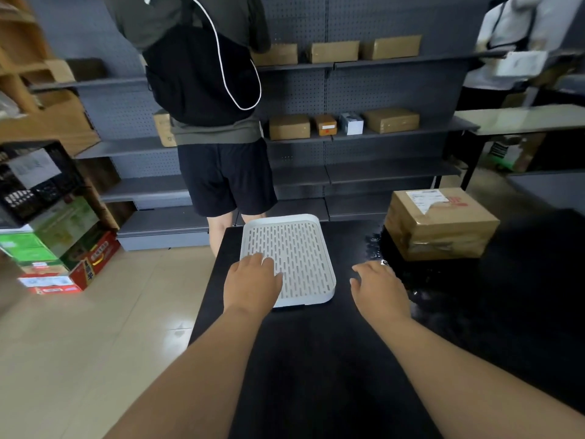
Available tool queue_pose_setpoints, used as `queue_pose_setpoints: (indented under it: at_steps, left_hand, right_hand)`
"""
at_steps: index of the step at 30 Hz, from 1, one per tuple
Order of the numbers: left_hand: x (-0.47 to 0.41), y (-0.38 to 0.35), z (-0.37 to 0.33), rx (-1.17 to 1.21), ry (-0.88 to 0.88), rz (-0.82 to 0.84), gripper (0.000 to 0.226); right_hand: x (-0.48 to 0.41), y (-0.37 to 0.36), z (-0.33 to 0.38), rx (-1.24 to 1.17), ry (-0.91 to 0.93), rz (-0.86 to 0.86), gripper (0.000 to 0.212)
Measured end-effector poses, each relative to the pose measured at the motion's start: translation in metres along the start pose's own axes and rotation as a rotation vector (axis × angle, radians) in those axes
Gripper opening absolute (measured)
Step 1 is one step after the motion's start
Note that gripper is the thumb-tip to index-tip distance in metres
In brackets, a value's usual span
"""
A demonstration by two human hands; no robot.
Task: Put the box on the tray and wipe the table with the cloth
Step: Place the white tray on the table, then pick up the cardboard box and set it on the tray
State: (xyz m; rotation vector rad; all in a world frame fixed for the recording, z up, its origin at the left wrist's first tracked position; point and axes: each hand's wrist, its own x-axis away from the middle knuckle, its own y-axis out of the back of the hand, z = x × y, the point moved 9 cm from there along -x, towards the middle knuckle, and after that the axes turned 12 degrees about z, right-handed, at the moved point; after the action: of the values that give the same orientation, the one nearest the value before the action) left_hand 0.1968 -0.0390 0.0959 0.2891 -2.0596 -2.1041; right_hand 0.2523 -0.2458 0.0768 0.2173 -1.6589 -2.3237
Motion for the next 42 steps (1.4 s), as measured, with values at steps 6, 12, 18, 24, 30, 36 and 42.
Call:
queue_pose_setpoints:
  at_steps: [6,12,18,24,30,36,42]
  left_hand:
    - [0.022,0.019,-0.038,-0.003,-0.018,-0.031,0.036]
    - [0.034,0.032,-0.099,-0.007,-0.028,-0.018,0.037]
    - [0.049,0.042,-0.199,0.02,-0.025,-0.036,0.038]
    - [0.072,0.046,-0.277,0.087,-0.03,-0.052,0.04]
    - [0.072,0.039,-0.316,0.114,0.005,-0.028,0.041]
    - [0.055,0.035,-0.327,0.135,0.02,-0.02,0.041]
    - [0.009,0.027,-0.329,0.189,0.066,0.001,0.041]
  right_hand:
    - [0.029,0.025,-0.031,0.043,-0.002,-0.016,0.037]
    - [0.049,0.058,-0.078,0.093,0.031,0.002,0.038]
    - [0.075,0.108,-0.173,0.129,0.018,-0.02,0.038]
    - [0.097,0.141,-0.256,0.125,-0.015,-0.01,0.039]
    - [0.103,0.151,-0.301,0.098,-0.019,-0.026,0.035]
    - [0.084,0.147,-0.319,0.055,-0.021,-0.008,0.036]
    - [0.041,0.143,-0.336,0.016,-0.032,0.015,0.038]
